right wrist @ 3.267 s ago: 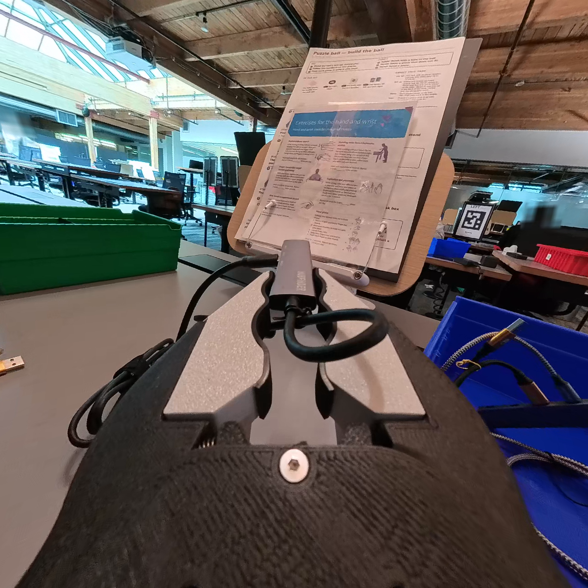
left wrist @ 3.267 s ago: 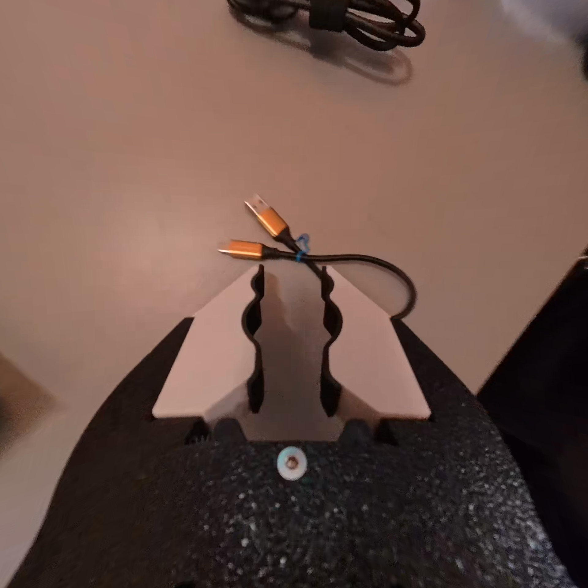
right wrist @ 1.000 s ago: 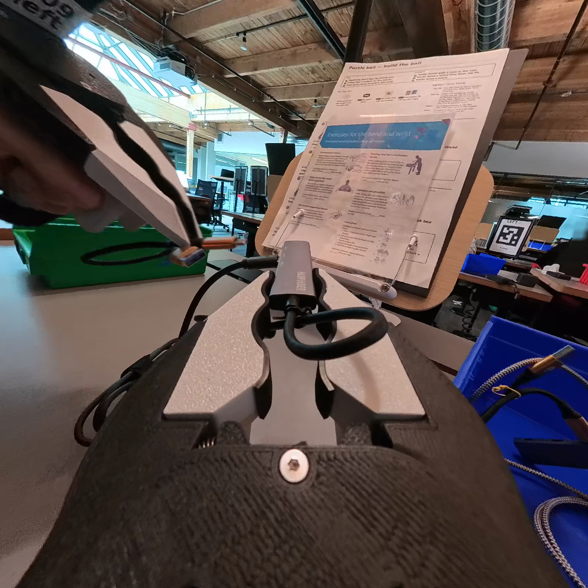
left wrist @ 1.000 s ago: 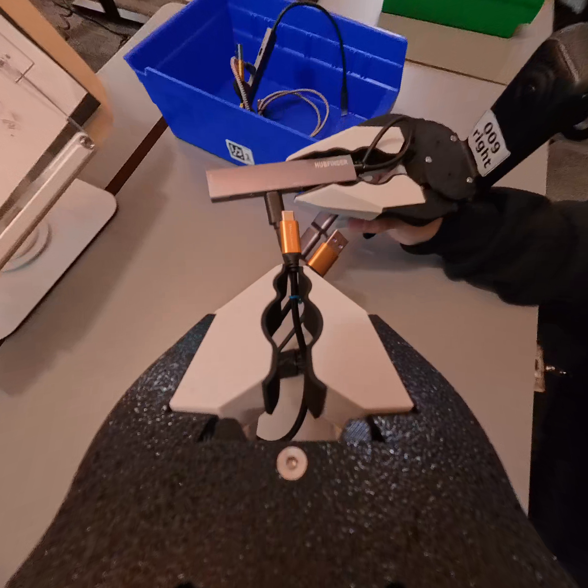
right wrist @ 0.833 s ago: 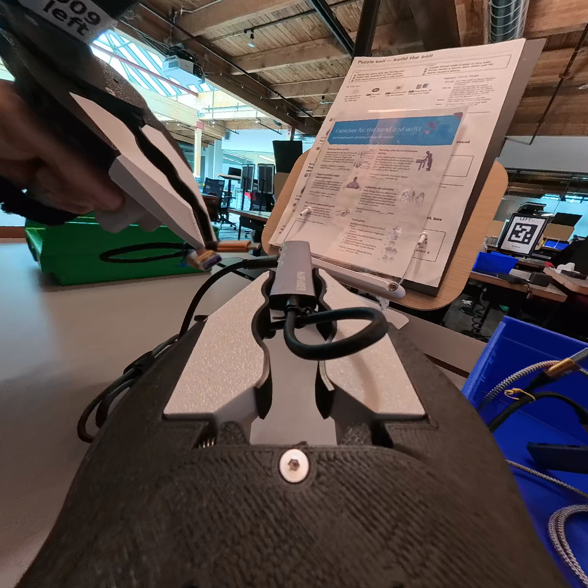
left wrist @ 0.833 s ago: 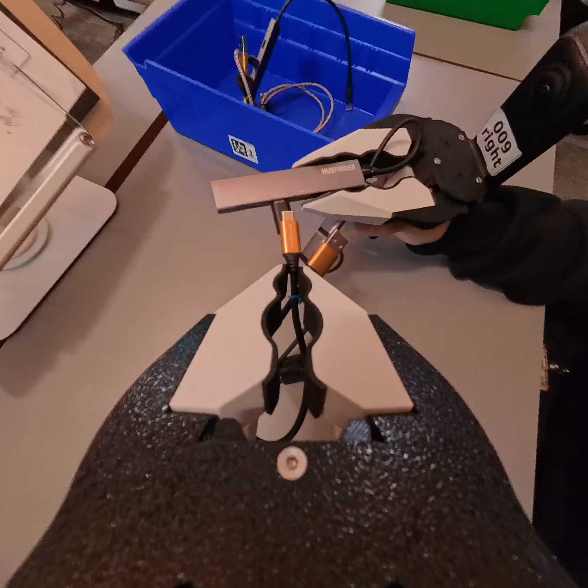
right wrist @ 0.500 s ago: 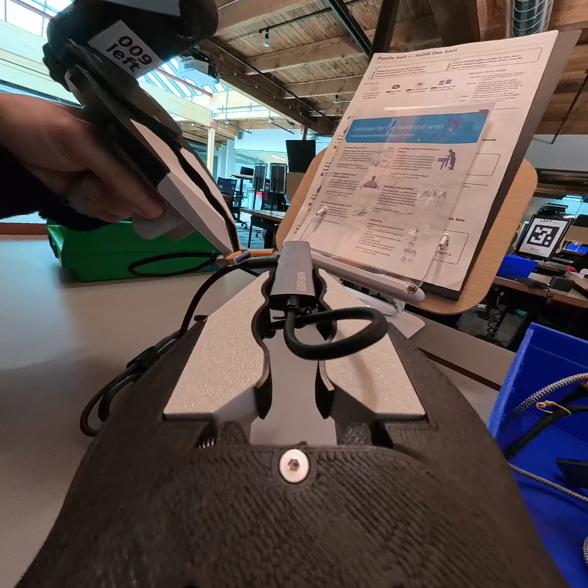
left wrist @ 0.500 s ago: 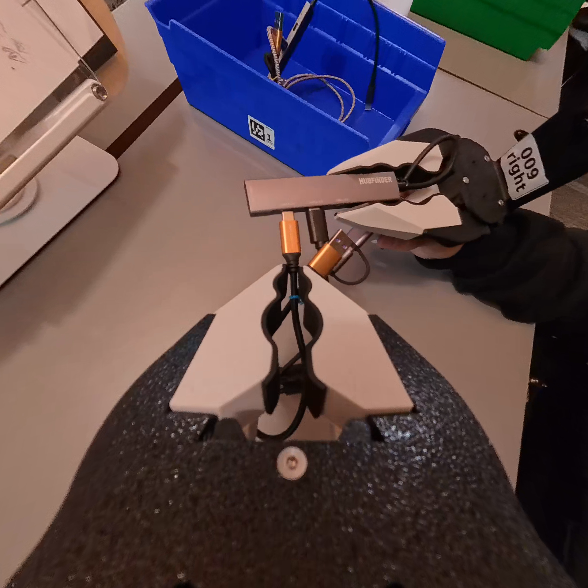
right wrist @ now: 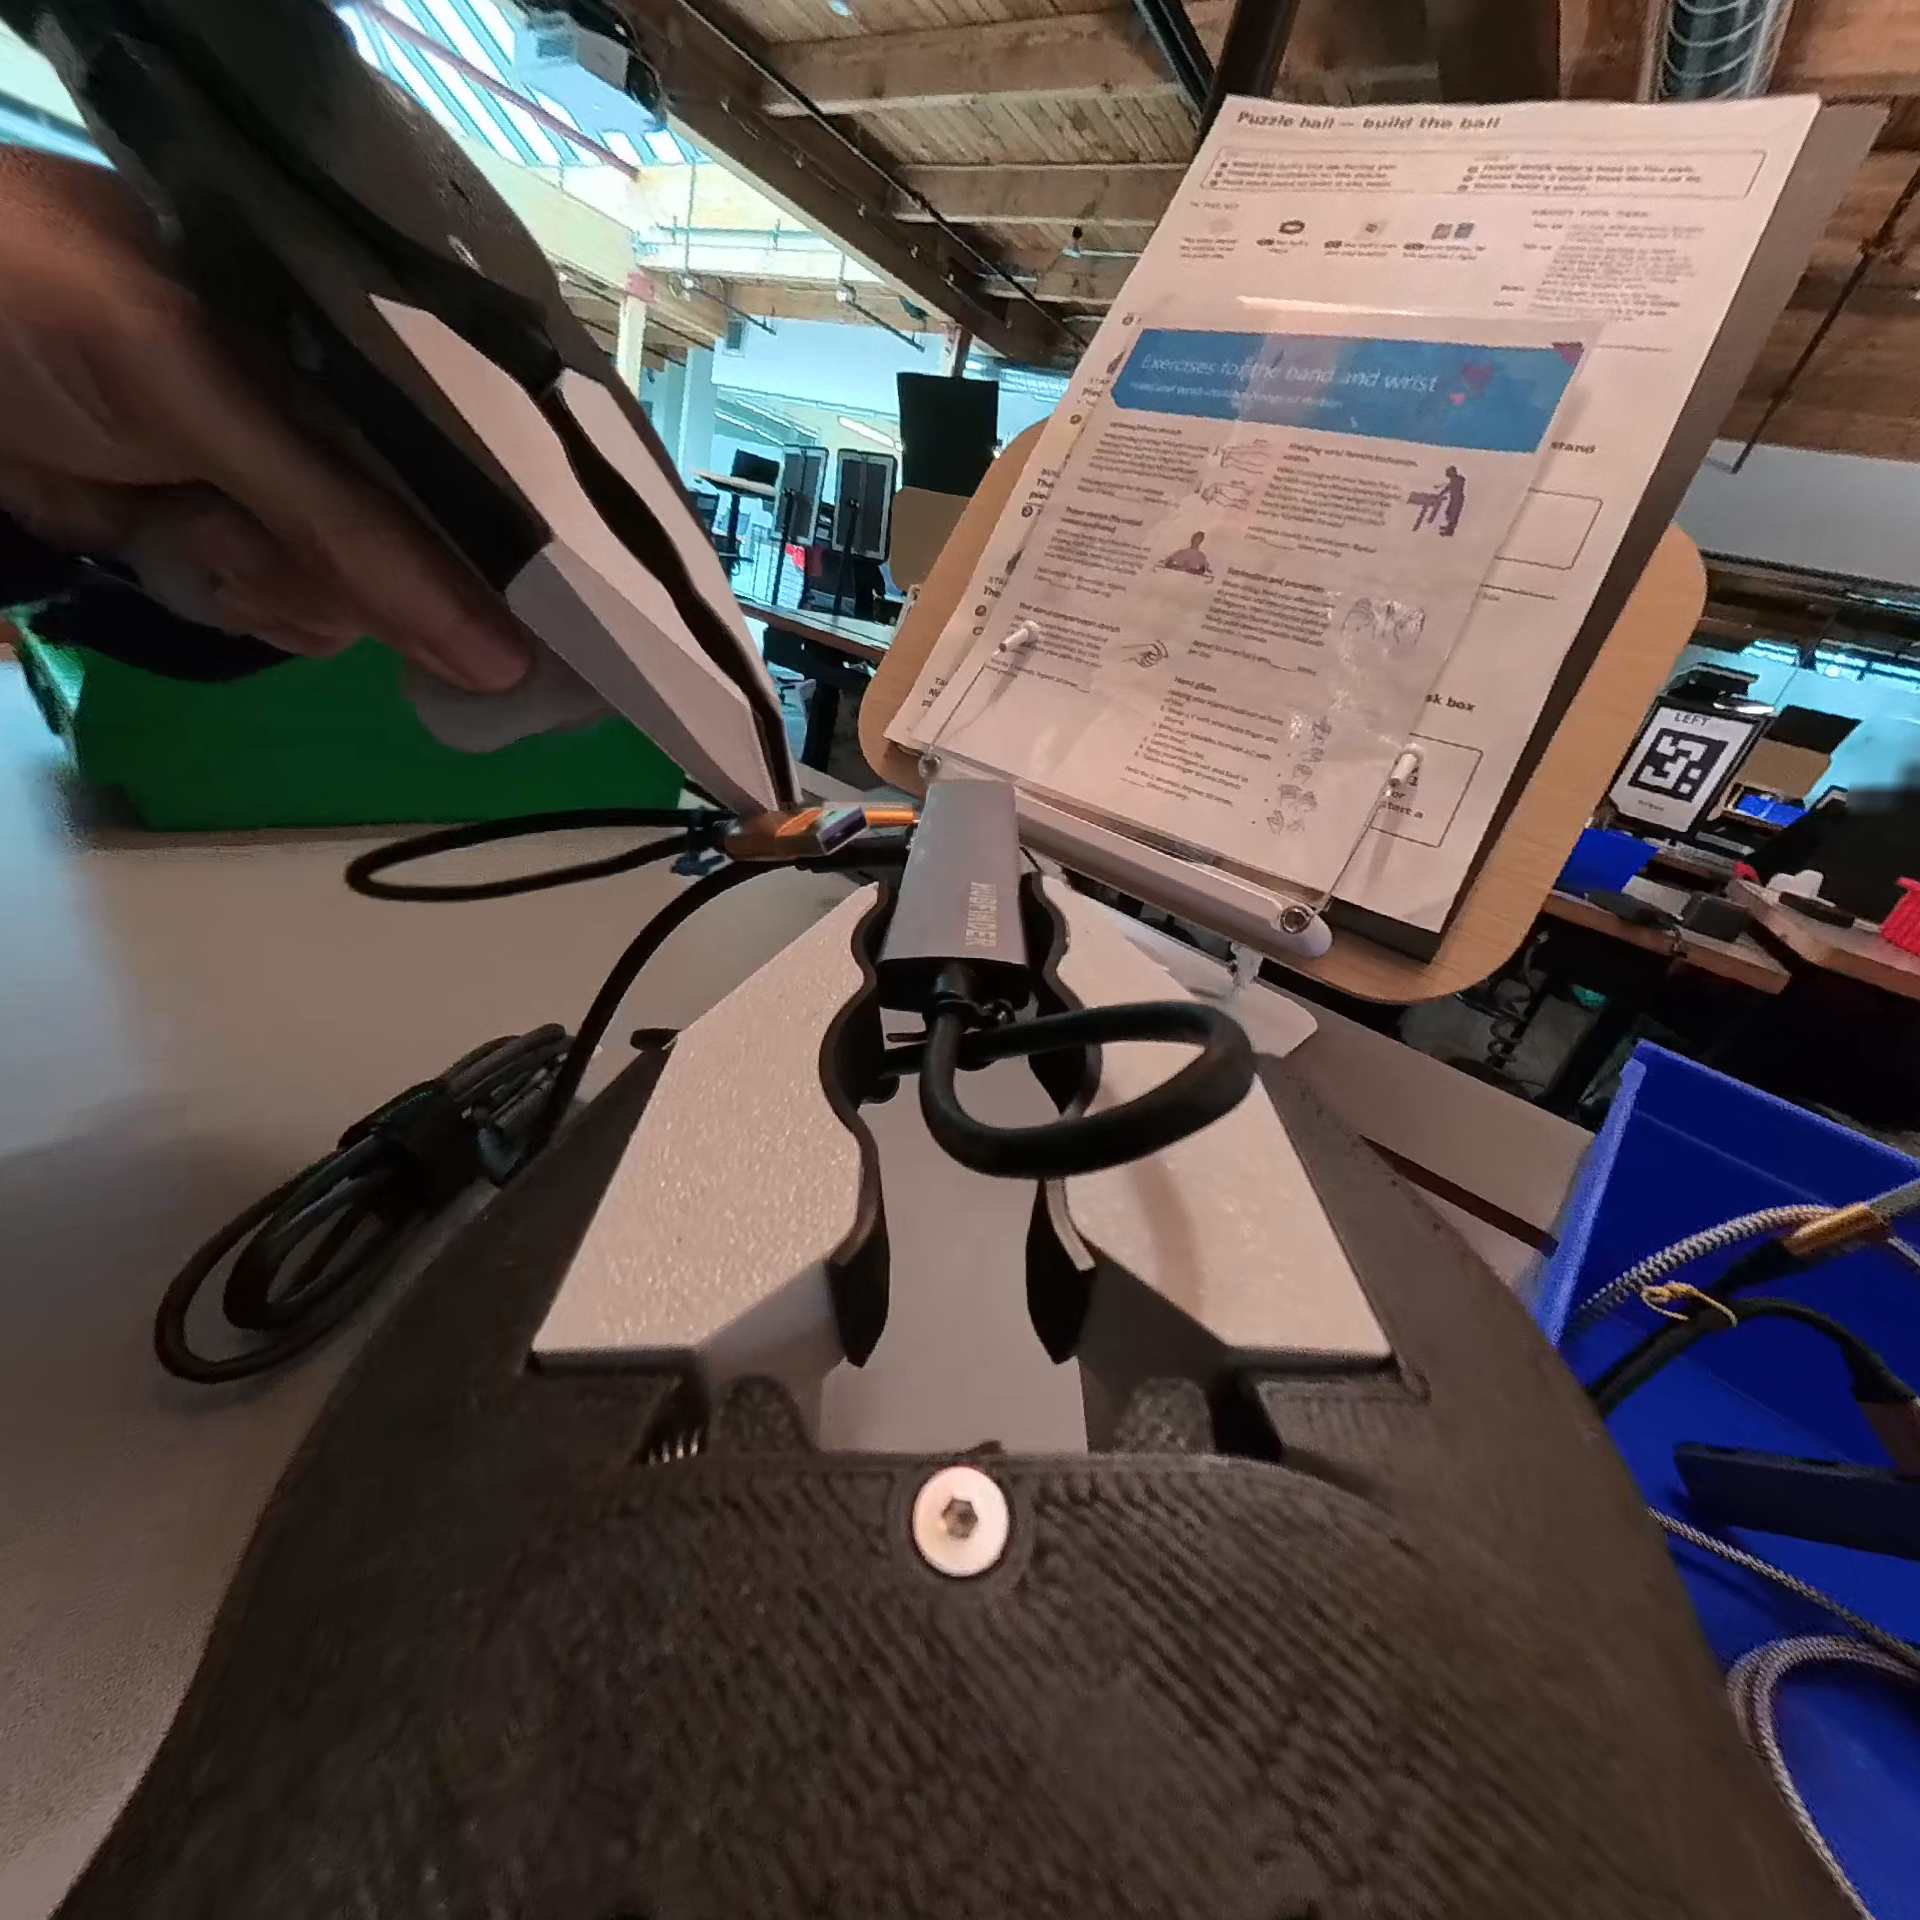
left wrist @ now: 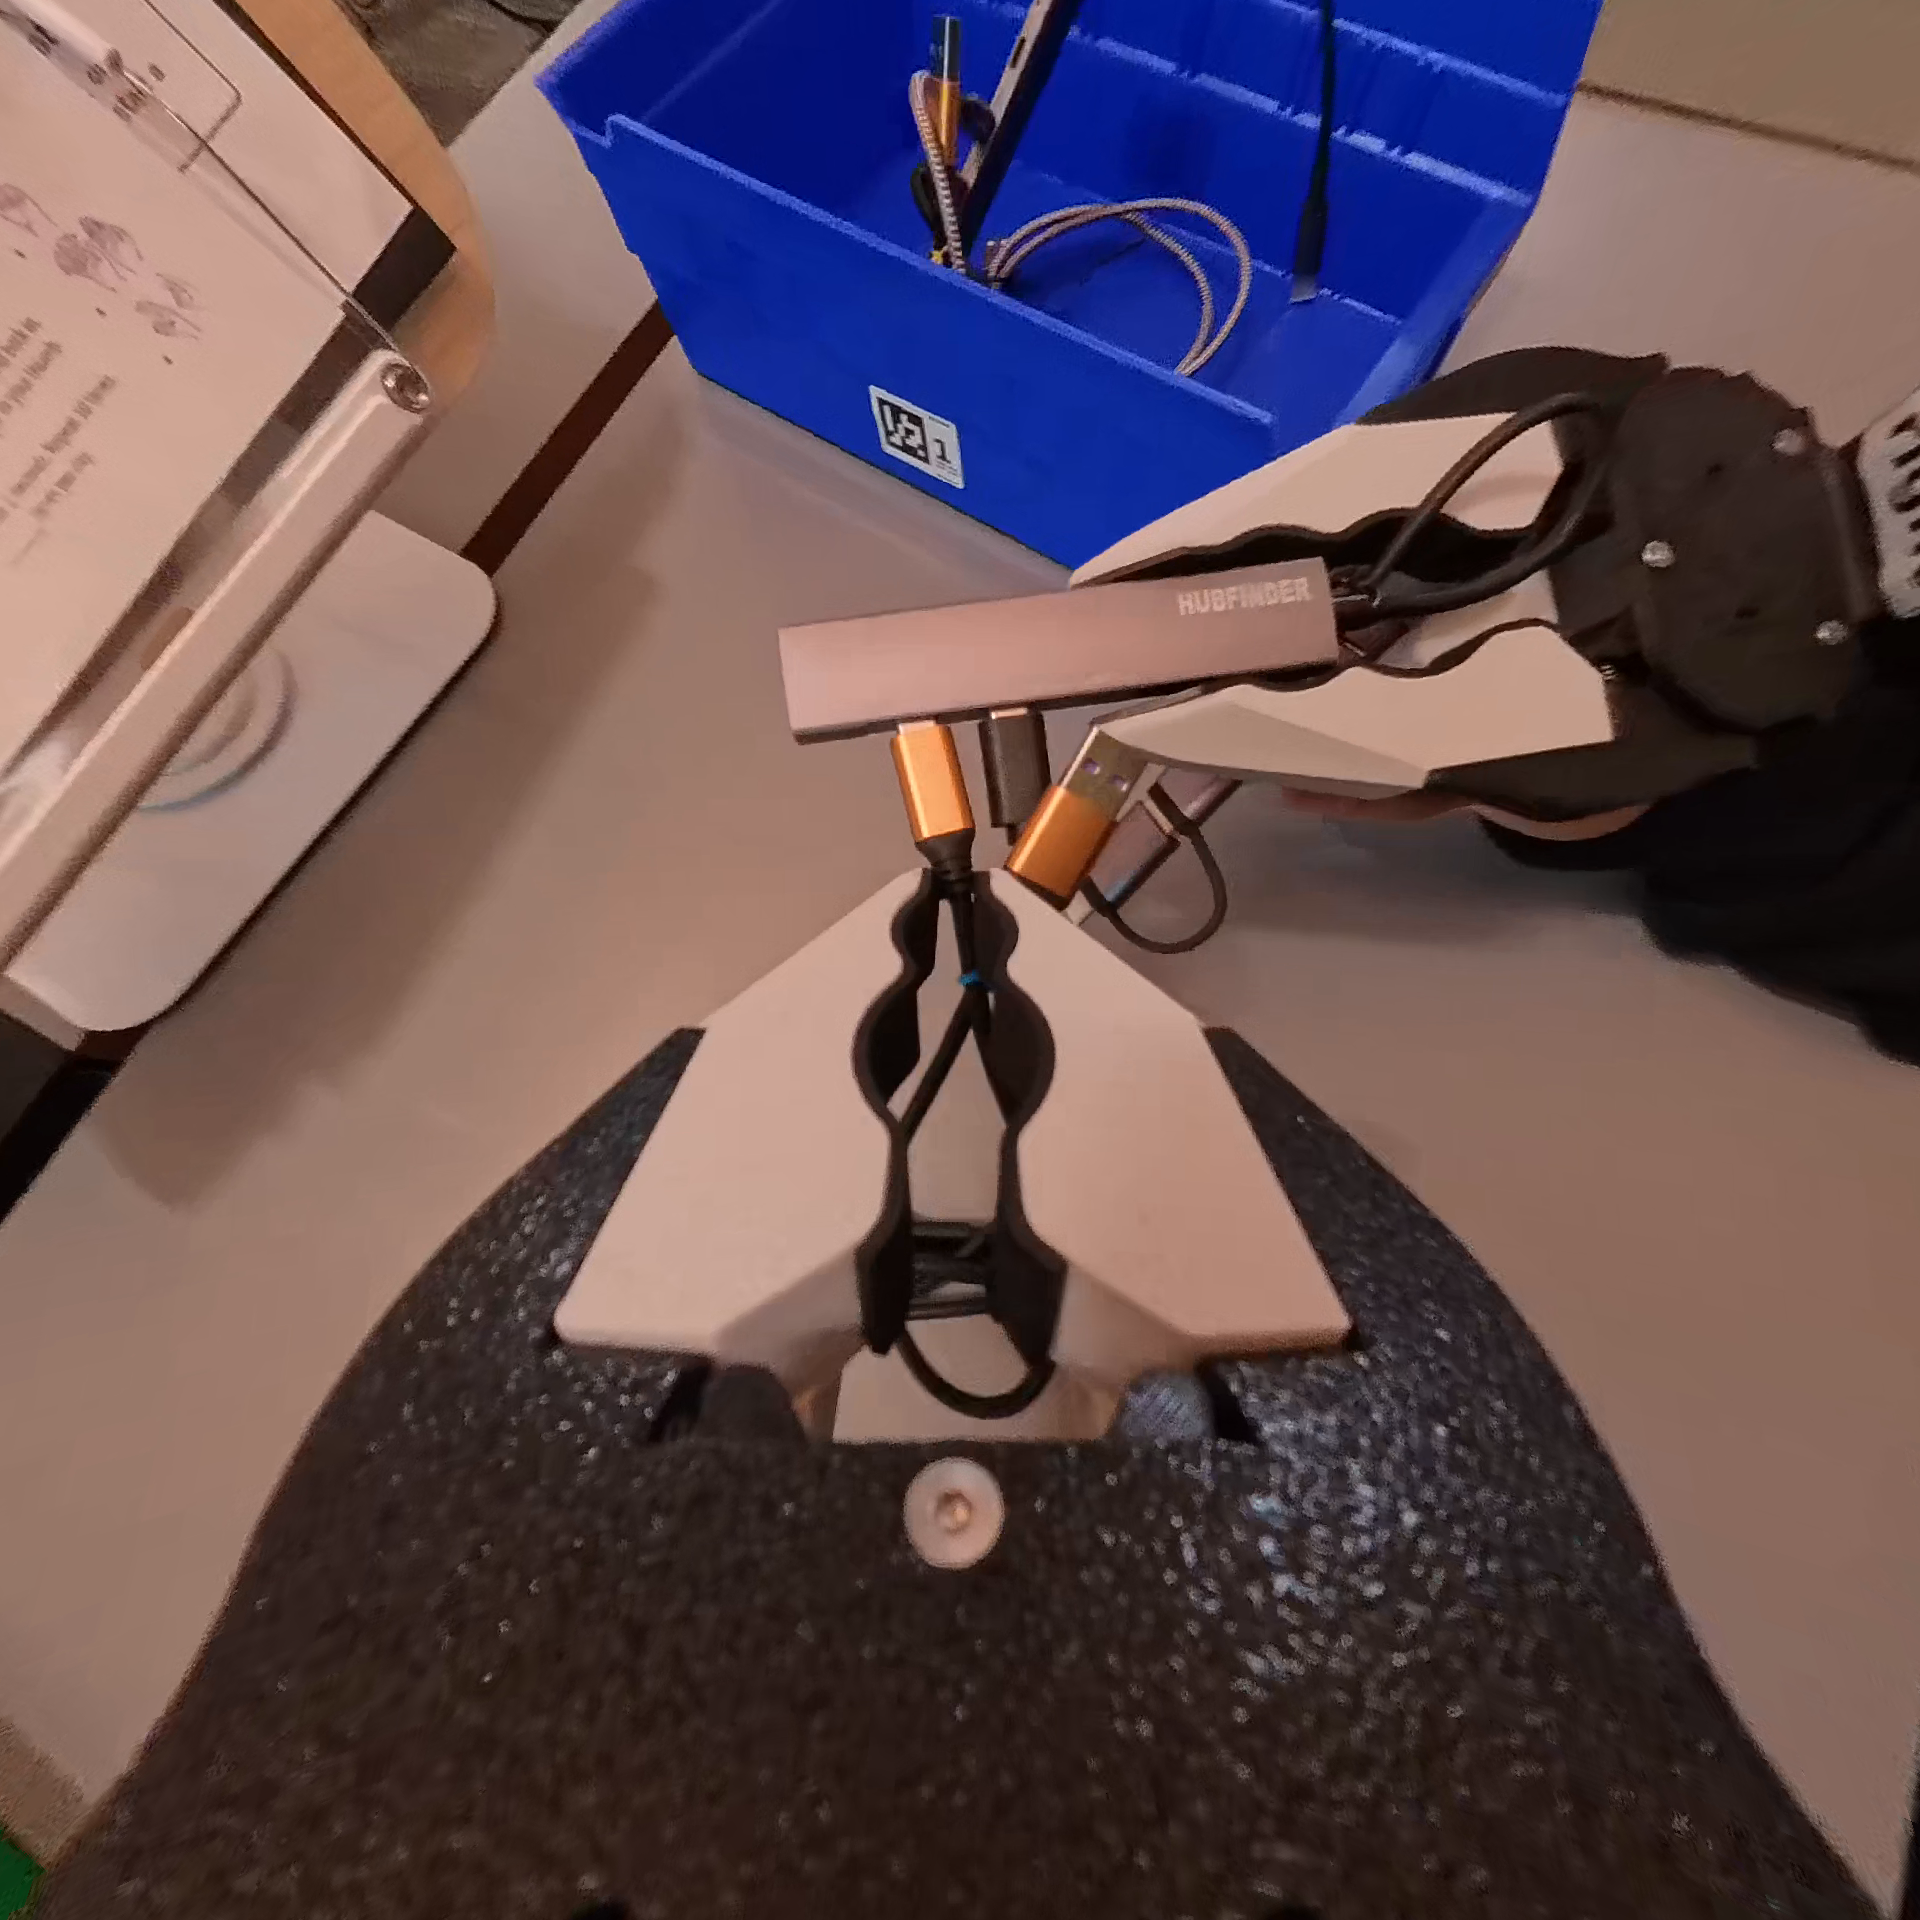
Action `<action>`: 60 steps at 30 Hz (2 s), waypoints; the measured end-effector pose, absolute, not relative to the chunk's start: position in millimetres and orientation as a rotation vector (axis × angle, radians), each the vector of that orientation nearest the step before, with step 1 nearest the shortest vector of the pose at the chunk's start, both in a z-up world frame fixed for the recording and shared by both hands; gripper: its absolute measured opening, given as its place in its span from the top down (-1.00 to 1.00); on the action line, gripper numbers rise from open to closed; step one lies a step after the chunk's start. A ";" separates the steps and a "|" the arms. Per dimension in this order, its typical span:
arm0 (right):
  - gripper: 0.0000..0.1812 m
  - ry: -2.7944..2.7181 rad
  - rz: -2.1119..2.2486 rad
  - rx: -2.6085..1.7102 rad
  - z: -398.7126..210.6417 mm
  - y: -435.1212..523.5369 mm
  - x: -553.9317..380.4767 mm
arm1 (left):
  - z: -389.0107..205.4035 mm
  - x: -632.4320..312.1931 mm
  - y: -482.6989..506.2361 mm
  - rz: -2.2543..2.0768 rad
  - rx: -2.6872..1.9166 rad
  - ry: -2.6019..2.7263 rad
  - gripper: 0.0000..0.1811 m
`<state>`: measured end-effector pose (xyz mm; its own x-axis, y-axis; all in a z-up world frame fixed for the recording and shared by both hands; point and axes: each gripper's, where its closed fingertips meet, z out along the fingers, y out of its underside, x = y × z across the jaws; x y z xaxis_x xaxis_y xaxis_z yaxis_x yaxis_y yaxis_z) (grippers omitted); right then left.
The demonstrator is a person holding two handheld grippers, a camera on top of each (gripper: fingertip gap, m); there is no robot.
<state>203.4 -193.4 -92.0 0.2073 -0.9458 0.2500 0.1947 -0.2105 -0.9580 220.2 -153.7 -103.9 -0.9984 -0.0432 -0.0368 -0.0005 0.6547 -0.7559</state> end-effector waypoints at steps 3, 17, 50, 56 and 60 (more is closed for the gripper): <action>0.74 0.818 -1.278 -1.335 -89.8 -197.5 203.1 | -101.2 221.7 -158.8 -1.322 -0.040 2.768 0.97; 0.74 0.893 -1.254 -1.244 -82.7 -209.6 201.7 | -81.9 225.3 -173.0 -1.424 0.045 2.506 0.96; 0.77 0.489 -1.276 -1.273 -61.8 -152.6 178.5 | -67.5 209.9 -141.3 -2.036 -0.248 3.040 0.54; 0.75 0.486 -1.217 -1.247 -62.7 -154.8 177.7 | -60.5 200.7 -142.8 -2.335 -0.400 3.212 0.86; 0.70 0.519 -1.211 -1.158 -59.5 -164.3 177.7 | -58.4 196.6 -145.8 -2.475 -0.479 3.277 0.94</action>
